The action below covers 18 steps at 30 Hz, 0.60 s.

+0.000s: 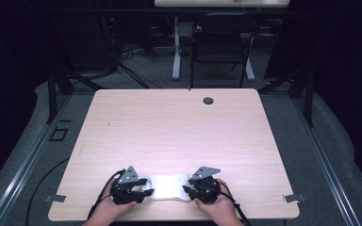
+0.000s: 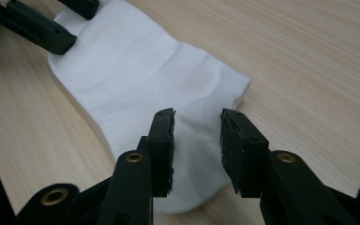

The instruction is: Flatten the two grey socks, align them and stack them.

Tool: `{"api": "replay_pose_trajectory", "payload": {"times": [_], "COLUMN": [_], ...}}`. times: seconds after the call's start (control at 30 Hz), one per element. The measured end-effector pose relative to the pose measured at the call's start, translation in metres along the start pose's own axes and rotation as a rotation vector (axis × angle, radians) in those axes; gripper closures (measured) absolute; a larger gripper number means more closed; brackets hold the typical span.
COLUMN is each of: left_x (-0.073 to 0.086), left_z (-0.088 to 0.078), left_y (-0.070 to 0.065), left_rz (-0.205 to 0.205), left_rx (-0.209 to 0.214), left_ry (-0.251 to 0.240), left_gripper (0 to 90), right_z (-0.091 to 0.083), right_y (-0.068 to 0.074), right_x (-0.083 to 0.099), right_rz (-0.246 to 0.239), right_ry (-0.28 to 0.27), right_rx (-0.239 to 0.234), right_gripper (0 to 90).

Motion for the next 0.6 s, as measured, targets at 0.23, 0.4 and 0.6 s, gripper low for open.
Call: {"api": "replay_pose_trajectory", "payload": {"times": [0.23,0.4,0.6], "left_x": [-0.009,-0.013,-0.017], "left_z": [0.010,0.014,0.020], "left_y": [0.011,0.015,0.026], "left_rz": [-0.019,-0.028,-0.061], "left_rx": [-0.024,-0.028,-0.045], "left_ry": [-0.011,-0.011,-0.040], "left_gripper": [50.2,50.2,50.5], "right_z": [0.006,0.009,0.014], "right_y": [-0.012,-0.018,-0.029], "right_x": [-0.011,-0.015,-0.021], "right_rz": [0.024,0.052,0.088], "right_ry": [0.008,-0.003,-0.017], "right_rx": [0.023,0.021,0.032], "right_gripper": [65.0,65.0,64.5]}}
Point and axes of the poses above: each handheld gripper's, and its own axes: z roughly forward along the jaws, x roughly out of its underside, y roughly to its left, the point moved 1 cm from there along z, roughly forward along the jaws, and after that the axes turned 5 degrees about z, right-handed, at the moved point
